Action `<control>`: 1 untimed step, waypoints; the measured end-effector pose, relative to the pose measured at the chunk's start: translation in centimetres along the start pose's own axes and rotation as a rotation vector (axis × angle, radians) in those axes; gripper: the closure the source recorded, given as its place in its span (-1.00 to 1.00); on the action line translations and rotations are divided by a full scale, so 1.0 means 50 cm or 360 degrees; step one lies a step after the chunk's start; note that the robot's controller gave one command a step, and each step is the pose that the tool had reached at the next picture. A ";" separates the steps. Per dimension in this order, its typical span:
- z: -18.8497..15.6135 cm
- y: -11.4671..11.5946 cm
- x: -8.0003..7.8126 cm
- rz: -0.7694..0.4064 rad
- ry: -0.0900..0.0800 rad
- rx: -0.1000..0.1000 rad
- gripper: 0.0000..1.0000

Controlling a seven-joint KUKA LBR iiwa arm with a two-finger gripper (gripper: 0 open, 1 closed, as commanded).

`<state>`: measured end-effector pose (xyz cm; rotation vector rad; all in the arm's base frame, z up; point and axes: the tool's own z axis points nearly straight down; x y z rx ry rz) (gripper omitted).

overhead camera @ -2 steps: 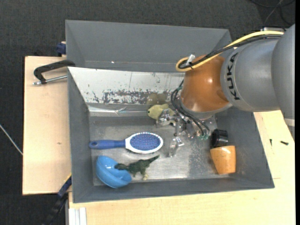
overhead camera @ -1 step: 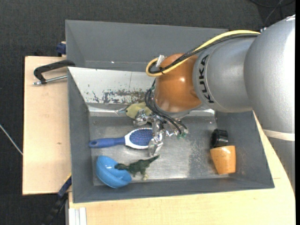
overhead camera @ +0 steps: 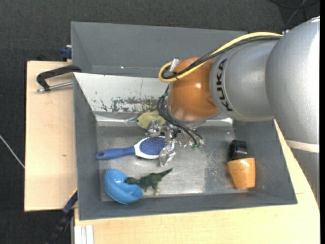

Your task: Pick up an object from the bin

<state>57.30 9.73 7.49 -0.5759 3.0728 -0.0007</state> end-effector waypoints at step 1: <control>-0.320 0.028 -0.040 -0.0091 0.0001 -0.0003 1.00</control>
Offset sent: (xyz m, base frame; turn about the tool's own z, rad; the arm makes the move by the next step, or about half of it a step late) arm 0.0086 0.0184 0.1543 -0.0579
